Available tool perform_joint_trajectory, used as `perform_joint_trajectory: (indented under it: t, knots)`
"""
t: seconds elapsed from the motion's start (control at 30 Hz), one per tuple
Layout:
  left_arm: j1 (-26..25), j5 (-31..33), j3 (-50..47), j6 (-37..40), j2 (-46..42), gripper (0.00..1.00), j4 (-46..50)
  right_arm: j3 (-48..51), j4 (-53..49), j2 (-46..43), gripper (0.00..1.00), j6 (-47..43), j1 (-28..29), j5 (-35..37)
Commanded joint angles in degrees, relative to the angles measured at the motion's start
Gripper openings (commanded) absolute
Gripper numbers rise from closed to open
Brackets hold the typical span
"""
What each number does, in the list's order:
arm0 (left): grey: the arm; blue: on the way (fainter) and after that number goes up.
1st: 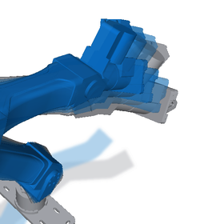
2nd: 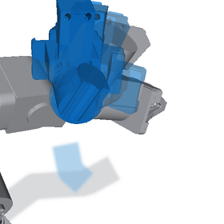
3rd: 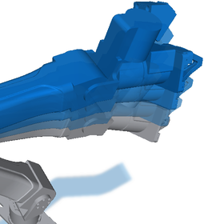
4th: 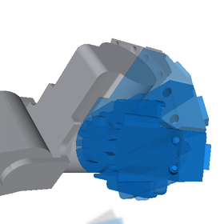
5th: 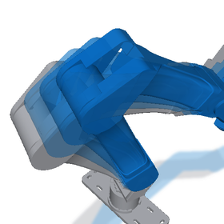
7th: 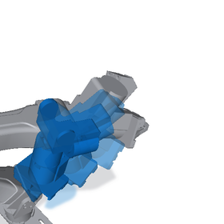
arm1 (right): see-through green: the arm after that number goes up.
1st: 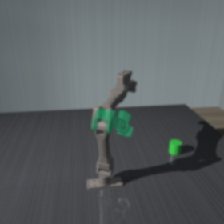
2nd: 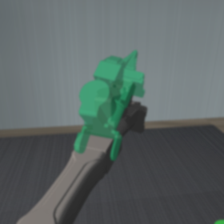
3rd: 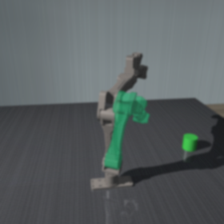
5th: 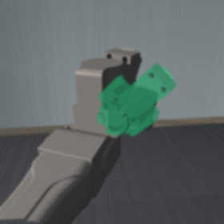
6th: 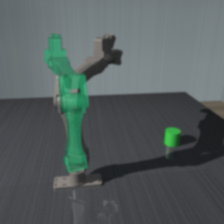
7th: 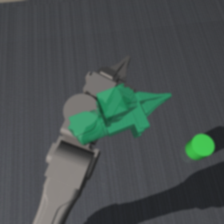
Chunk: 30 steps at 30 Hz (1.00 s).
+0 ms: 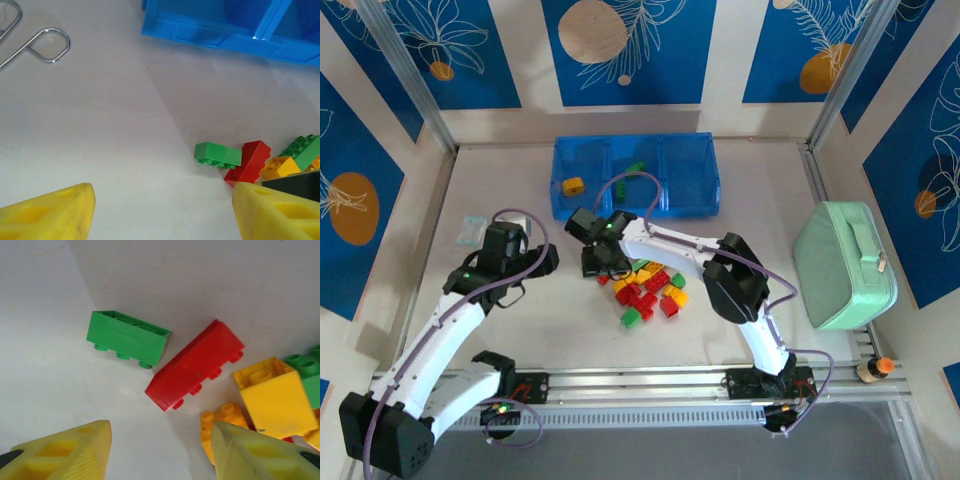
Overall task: Sort the legos into containers by color
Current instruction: Pick up the lego from the center of the table.
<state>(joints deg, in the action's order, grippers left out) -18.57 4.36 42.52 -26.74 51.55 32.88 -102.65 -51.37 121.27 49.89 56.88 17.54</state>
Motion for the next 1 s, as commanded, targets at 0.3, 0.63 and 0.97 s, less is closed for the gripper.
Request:
perform_joint_trajectory:
  t: [0.3,0.63,0.97]
  knots:
    - [-0.26,0.3,-1.14,-0.42,-1.25,0.73,1.22,-4.52,-7.25,5.46,0.55,6.67,0.86,0.72]
    - [-0.36,0.84,-0.99,0.11,-1.39,0.73,1.61,-6.64,-8.16,9.8,0.55,7.36,0.33,1.98]
    - [-0.29,0.3,-1.83,-0.11,-0.84,0.73,0.26,-5.23,-7.77,10.15,0.52,7.81,-1.07,3.4]
